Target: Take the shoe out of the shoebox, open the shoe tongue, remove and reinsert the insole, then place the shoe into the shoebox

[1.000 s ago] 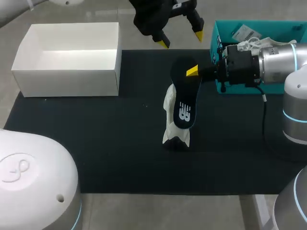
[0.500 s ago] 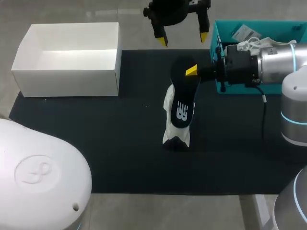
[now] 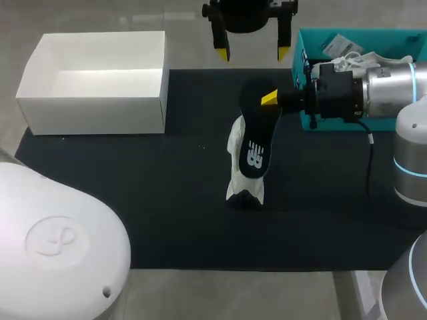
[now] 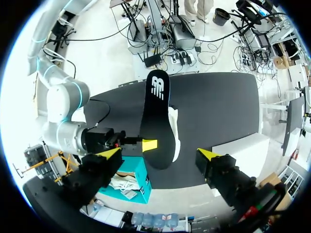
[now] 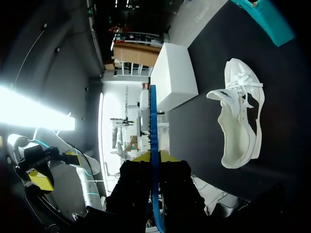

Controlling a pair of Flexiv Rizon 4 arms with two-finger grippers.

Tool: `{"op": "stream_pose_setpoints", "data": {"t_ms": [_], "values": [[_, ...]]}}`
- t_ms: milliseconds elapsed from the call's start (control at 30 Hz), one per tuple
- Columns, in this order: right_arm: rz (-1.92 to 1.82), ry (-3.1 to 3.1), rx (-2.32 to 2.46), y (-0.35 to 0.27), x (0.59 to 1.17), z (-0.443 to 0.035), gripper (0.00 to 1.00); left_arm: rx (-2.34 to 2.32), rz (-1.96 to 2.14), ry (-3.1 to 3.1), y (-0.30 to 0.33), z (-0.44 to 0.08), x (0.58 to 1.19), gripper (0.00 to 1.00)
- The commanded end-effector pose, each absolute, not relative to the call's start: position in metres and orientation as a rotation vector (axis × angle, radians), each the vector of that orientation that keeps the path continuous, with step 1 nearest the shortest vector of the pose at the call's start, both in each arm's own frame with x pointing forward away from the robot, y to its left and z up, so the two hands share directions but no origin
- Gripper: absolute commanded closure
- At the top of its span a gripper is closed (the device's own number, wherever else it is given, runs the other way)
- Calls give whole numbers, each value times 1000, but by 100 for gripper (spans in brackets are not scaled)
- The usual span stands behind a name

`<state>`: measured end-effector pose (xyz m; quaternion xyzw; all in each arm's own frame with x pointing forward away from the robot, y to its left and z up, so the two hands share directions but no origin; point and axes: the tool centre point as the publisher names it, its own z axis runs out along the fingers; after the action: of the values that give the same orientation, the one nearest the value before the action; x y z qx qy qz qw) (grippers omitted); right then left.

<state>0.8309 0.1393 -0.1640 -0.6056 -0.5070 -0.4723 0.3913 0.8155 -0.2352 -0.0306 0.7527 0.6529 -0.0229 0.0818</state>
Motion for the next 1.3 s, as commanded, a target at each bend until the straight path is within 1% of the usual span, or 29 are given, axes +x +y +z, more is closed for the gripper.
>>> {"op": "stream_pose_setpoints", "data": {"t_ms": [33, 467, 633, 800, 1000, 1300], "values": [[-1199, -1289, -1540, 141, 830, -164, 100, 2243, -72, 1946, -234, -30, 815, 0], [-1190, -1297, -1540, 141, 828, -162, 100, 2234, -117, 1913, -231, -29, 813, 0], [-1183, -1301, -1536, 142, 828, -161, 100, 2202, -229, 1864, -224, -36, 812, 0], [-1179, -1299, -1523, 140, 826, -158, 100, 2124, -445, 1682, -210, -46, 821, 0], [-1194, -1259, -1473, 132, 824, -148, 100, 1942, -659, 1547, -189, -59, 828, 0], [-1221, -1241, -1480, 115, 823, -128, 100, 1577, -884, 1474, -160, -55, 837, 0]]}}
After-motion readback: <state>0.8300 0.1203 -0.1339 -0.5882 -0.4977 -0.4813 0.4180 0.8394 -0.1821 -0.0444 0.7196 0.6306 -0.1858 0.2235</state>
